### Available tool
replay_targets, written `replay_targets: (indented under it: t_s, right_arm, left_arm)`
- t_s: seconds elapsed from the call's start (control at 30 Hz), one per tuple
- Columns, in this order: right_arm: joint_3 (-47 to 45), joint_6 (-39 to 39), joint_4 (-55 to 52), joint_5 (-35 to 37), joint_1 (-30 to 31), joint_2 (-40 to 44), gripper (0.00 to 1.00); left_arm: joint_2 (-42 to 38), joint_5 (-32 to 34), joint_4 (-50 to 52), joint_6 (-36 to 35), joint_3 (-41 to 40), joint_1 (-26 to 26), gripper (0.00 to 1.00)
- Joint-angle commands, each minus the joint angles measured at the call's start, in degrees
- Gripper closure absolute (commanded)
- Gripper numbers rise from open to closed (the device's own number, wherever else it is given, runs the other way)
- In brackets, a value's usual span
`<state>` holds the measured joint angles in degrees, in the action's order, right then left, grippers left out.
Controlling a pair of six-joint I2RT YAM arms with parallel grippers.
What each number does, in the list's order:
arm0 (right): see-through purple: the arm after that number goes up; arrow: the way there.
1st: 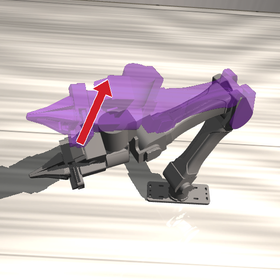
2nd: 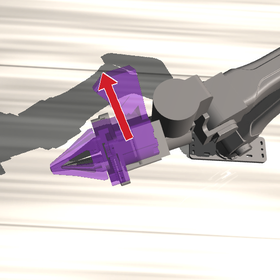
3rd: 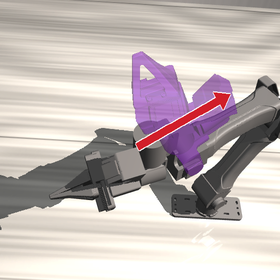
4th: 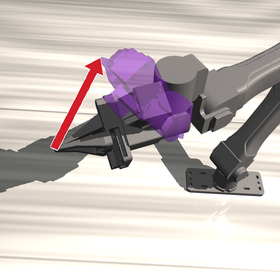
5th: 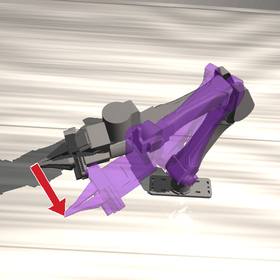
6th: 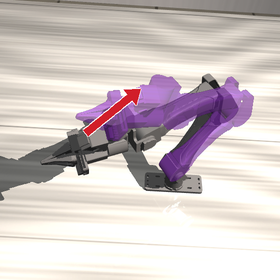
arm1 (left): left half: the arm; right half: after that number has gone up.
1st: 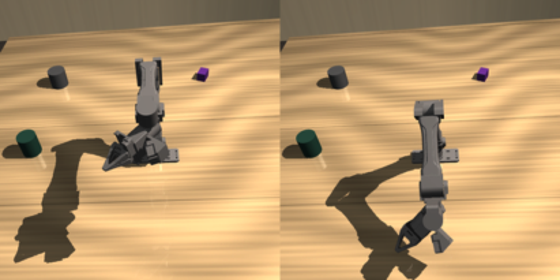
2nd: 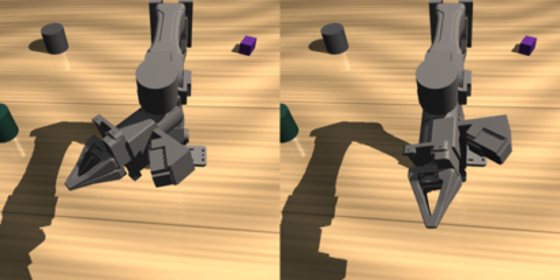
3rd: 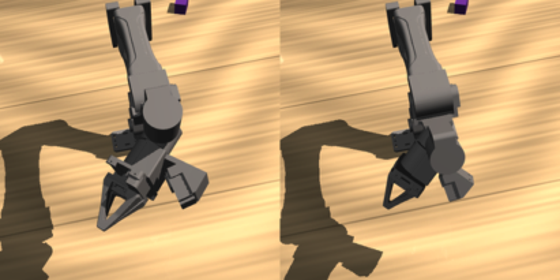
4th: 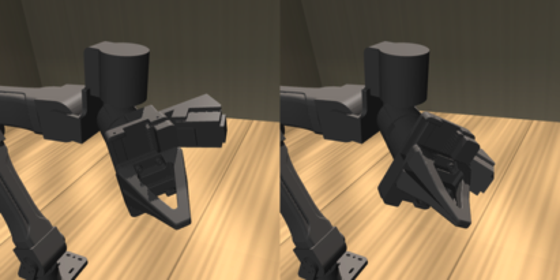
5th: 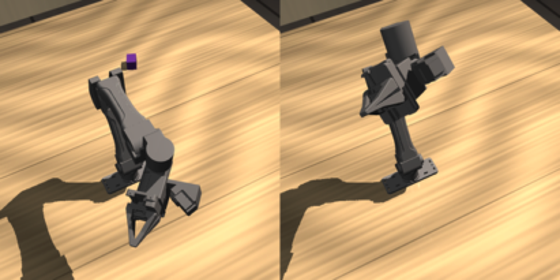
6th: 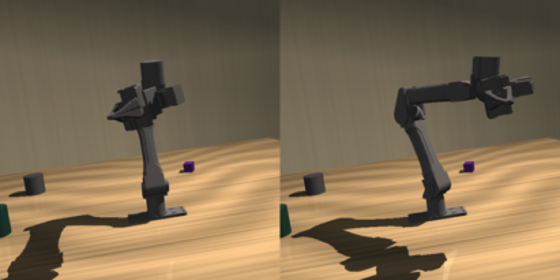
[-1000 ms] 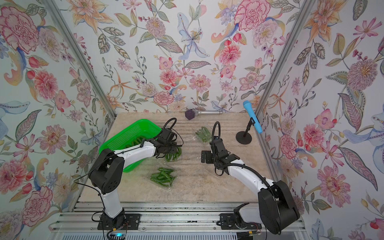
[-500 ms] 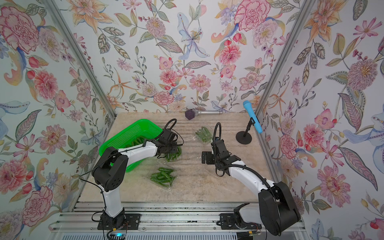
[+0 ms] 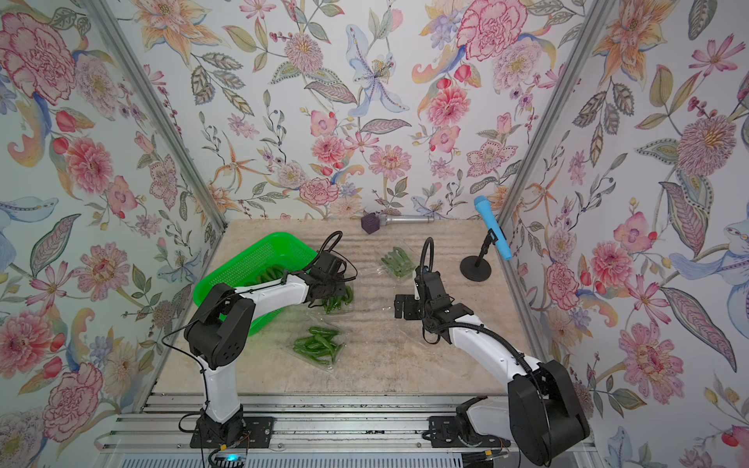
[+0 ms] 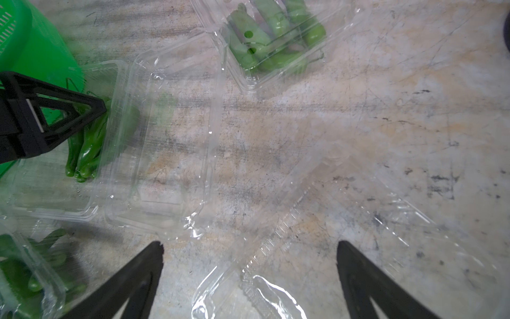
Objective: Take small green peppers out of containers
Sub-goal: Pick up the green pepper from the packing box.
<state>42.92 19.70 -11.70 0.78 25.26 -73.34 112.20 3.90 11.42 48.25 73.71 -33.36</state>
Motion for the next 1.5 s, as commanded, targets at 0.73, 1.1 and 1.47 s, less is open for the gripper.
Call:
replay_targets:
  t_s: [0.73, 1.1, 1.47]
  right_arm:
    - [-2.31, -2.04, 0.55, -1.38, -0.64, 2.9, 0.0]
    - [-2.32, -2.21, 0.64, -1.57, -0.66, 2.52, 0.0]
    - [-0.93, -2.83, 0.77, -1.9, -0.86, 1.31, 0.0]
  left_arm:
    - [3.53, 0.64, -2.87, 6.07, 1.2, 1.26, 0.65]
    - [3.39, -0.3, -2.7, 5.45, 1.52, 1.31, 0.85]
    - [-5.29, 0.52, 1.58, 0.27, -0.38, -0.73, 0.9]
